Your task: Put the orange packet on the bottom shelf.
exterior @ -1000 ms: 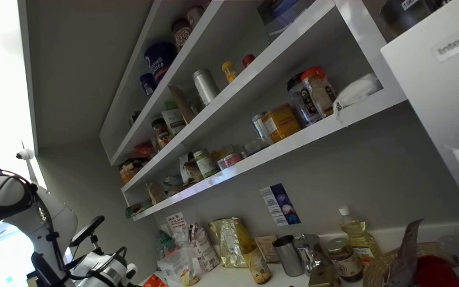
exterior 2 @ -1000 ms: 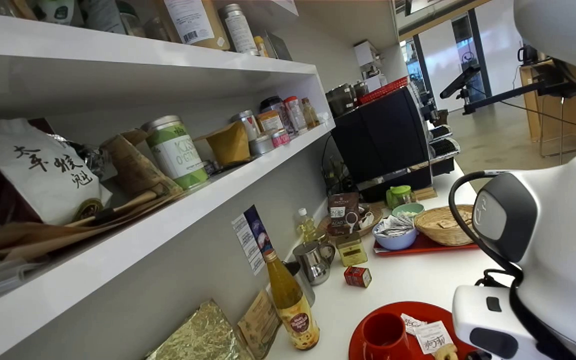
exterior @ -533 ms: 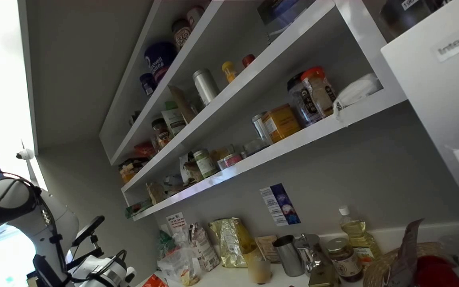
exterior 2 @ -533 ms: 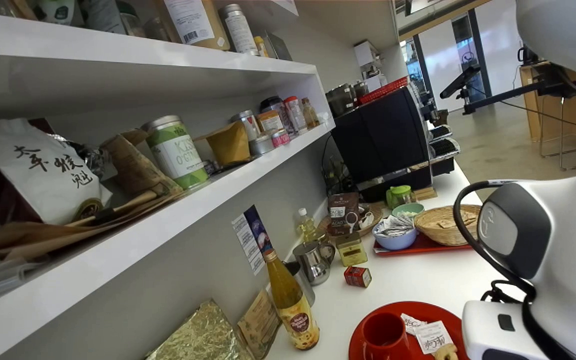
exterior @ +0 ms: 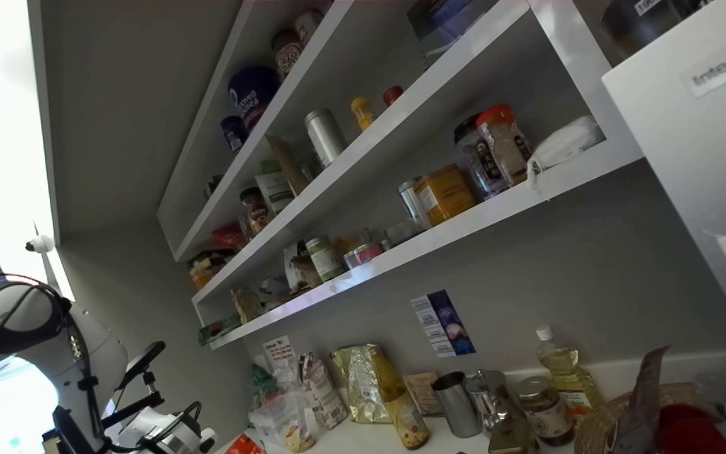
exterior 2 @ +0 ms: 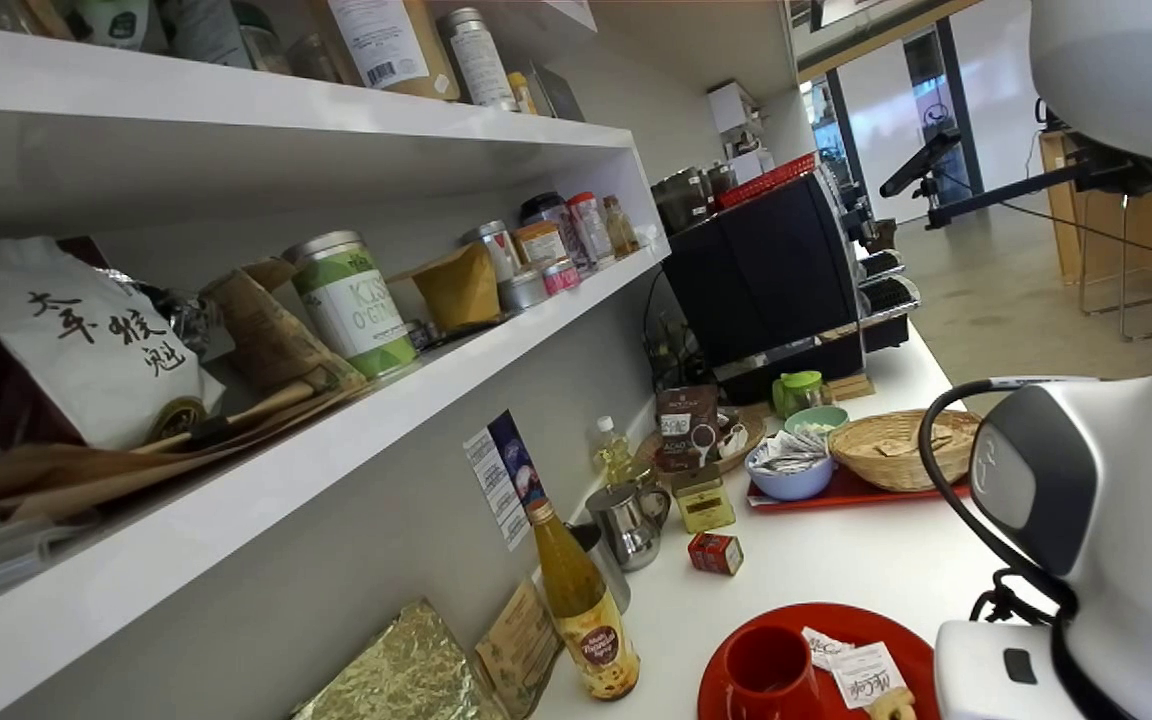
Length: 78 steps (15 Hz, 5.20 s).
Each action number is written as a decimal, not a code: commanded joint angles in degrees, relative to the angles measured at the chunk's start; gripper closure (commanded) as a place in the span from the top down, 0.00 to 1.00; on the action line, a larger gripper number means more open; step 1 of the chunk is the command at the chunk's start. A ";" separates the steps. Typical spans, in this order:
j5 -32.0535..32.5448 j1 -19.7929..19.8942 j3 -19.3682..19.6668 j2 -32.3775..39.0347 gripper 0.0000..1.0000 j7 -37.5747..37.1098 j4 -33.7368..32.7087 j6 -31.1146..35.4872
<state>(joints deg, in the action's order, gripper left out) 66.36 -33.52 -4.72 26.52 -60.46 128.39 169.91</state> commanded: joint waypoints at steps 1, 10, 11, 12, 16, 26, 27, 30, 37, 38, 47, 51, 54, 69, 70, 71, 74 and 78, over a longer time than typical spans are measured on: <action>0.00 0.00 0.00 0.00 1.00 0.00 -0.01 0.00; 0.01 -0.01 0.00 0.00 1.00 0.00 -0.02 0.00; 0.01 -0.01 0.00 0.00 1.00 0.00 -0.02 0.00; 0.01 -0.01 0.00 0.00 1.00 0.00 -0.02 0.00; 0.01 -0.01 0.00 0.00 1.00 0.00 -0.02 0.00; 17.83 -6.95 7.02 4.01 1.00 -11.85 -9.70 -4.16; 21.21 -7.85 7.61 4.75 1.00 -15.07 -11.43 -4.66; 28.78 -9.09 7.40 7.00 1.00 -24.37 -15.40 -5.72; 36.65 -10.49 5.60 10.50 1.00 -39.12 -19.37 -8.65; 37.32 -10.63 5.59 10.69 1.00 -40.65 -19.46 -9.09; 40.70 -3.52 -7.25 11.69 1.00 -46.62 -18.24 -30.33; 40.73 -1.48 -11.75 12.82 0.66 -46.58 -18.21 -34.40; 40.62 -0.49 -13.57 13.26 0.42 -46.40 -18.05 -35.87; 36.27 5.23 -19.00 5.28 0.01 -45.09 -10.22 -35.99; 35.37 5.54 -19.70 3.56 0.01 -45.13 -9.01 -36.01; 34.64 5.68 -20.23 2.12 0.01 -45.08 -8.08 -36.18; 29.77 5.41 -22.32 -3.24 0.01 -43.63 -4.85 -36.15; 22.24 5.04 -24.18 -9.93 0.01 -42.35 0.97 -36.62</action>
<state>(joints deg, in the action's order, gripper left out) 93.84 -28.52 -27.43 23.42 -104.00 123.24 134.42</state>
